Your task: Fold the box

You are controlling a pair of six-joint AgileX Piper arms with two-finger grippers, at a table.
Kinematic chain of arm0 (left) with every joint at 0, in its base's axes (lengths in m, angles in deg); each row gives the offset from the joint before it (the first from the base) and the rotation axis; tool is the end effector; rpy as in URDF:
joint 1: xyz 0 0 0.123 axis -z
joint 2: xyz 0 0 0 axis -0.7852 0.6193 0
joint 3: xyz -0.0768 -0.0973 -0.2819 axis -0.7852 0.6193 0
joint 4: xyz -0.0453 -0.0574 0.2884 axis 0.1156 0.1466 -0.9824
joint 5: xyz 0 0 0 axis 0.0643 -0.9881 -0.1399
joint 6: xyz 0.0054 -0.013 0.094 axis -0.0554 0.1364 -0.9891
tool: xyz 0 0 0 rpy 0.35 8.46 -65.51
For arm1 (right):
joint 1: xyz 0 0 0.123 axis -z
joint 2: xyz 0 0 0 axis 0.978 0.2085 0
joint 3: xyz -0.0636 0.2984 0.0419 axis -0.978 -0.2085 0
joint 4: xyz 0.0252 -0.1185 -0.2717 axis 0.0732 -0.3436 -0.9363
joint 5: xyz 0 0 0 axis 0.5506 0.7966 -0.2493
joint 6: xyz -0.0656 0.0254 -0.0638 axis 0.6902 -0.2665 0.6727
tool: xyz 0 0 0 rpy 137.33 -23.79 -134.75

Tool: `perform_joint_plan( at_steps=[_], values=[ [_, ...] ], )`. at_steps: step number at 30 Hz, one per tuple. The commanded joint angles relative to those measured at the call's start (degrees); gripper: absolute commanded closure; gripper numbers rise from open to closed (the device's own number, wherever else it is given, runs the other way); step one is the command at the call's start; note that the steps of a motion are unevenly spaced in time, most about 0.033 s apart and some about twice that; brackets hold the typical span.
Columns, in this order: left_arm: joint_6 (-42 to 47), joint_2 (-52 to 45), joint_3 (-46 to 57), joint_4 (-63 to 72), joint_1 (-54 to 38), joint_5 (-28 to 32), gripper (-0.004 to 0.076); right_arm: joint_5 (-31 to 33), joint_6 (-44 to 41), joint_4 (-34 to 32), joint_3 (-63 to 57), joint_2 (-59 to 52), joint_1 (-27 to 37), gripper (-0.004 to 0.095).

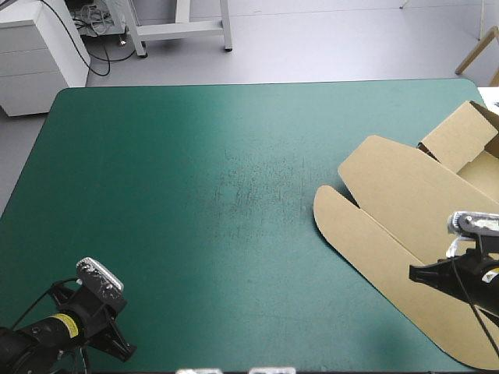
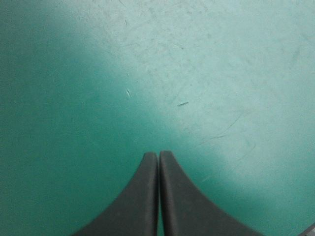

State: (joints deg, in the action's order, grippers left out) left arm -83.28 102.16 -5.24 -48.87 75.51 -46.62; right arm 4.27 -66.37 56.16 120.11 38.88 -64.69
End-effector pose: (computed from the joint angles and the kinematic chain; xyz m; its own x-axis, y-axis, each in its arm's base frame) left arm 0.0947 -0.0412 0.2658 -0.6084 0.5329 -0.5881 0.5646 0.8114 0.1512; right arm 0.1324 -0.0144 0.3508 -0.7845 0.0861 -0.6142 0.0485 0.9958 0.0777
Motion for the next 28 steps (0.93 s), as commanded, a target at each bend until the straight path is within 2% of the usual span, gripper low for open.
perform_joint_plan(
  at_steps=[1, 11, 18, 28],
  values=[
    [0.43, 0.28, -1.25, 0.35, 0.17, 2.39, 0.0734, -2.81, 2.33, 0.54, -2.77, -2.64, -0.15, 0.0922],
    [0.43, 0.28, -1.25, 0.35, 0.17, 2.39, 0.0734, -3.24, 8.12, 0.54, -9.30, -9.63, -0.15, 0.0922],
    [0.43, 0.28, -1.25, 0.35, 0.17, 2.39, 0.0734, -8.88, 7.77, 0.51, -13.62, -13.51, -0.15, 0.0922],
    [0.43, 0.28, -1.25, 0.35, 0.17, 2.39, 0.0734, -8.88, 7.14, 0.56, -13.52, -14.53, -0.15, 0.0922]
  ],
)
